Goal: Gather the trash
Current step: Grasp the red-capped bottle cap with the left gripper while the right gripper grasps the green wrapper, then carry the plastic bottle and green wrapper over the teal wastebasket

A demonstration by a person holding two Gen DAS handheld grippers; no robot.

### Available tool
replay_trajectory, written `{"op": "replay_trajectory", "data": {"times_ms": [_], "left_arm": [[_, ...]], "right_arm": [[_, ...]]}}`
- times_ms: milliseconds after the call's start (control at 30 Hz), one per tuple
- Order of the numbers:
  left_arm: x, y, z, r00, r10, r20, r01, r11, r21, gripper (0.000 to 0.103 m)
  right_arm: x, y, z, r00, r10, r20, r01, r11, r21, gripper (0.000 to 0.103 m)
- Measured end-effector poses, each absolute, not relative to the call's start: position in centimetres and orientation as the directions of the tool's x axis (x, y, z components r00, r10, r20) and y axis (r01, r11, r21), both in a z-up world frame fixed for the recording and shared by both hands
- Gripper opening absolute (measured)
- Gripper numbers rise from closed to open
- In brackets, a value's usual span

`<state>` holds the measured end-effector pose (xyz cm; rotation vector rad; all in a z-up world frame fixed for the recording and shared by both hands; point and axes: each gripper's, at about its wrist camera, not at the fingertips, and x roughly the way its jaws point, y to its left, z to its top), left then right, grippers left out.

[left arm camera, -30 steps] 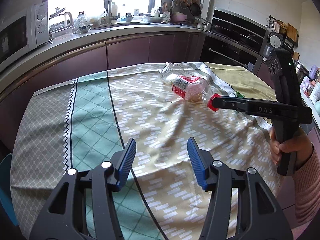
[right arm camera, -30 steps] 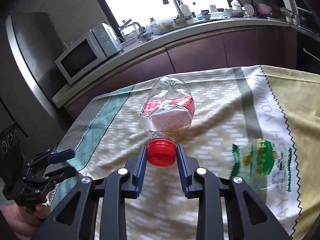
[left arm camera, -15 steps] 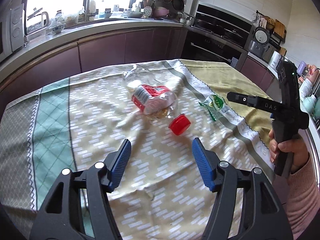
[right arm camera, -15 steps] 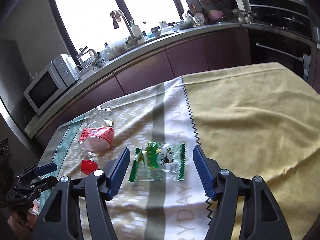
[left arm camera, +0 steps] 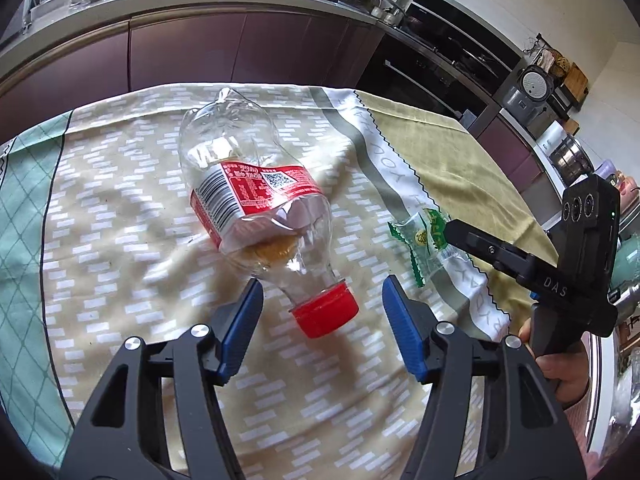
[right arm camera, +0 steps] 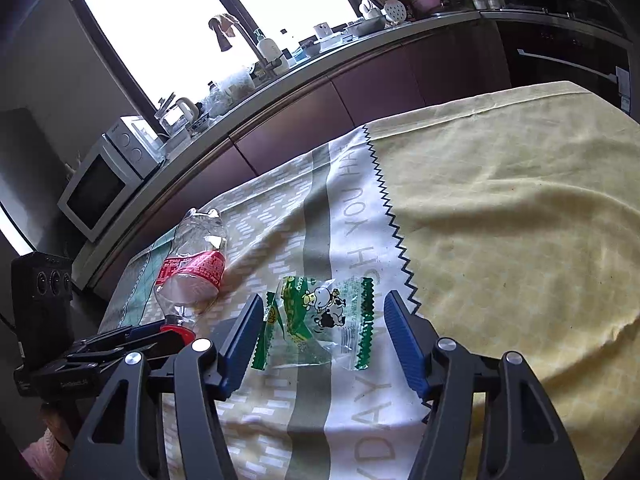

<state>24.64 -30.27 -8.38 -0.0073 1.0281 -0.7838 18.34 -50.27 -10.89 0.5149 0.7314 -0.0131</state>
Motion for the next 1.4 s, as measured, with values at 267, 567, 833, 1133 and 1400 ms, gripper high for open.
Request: {"op": "replay_trajectory", "data": {"times_ms": [267,567,833,1133,1400], "left_arm": [[25.5,-30.7,-9.3,0.245,-0.598,-0.764,0.565,0.728,-0.389,0.034],[24.3,-29.0,-8.1,0.308,-0.591,-0.746,0.578,0.739,-0.346,0.034],[21.6,-24.0,-5.9,0.381,-0.578,-0.722,0.604,0.747,-0.279,0.034],[20.1,-16.7,-5.9,0.431,-0.551,-0.714,0.541,0.791,-0.285,0.032],[20.8,-14.6,-7.0,0.442,-0.531,-0.723,0.485,0.82,-0.306,0.047]], "right_arm": [[18.5,-50.5,-11.4,0.74,0.209,-0.639,0.177,0.857,0.485,0.037],[18.0,-49.7,-11.0,0.751,0.222,-0.621,0.145,0.863,0.484,0.024],[17.1,-48.0,-9.7,0.771,0.256,-0.583,0.09,0.862,0.499,0.022],[16.9,-44.2,-9.0,0.764,0.328,-0.556,0.005,0.858,0.513,0.022],[17.6,-41.8,-9.9,0.739,0.366,-0.566,-0.012,0.847,0.531,0.022]]}}
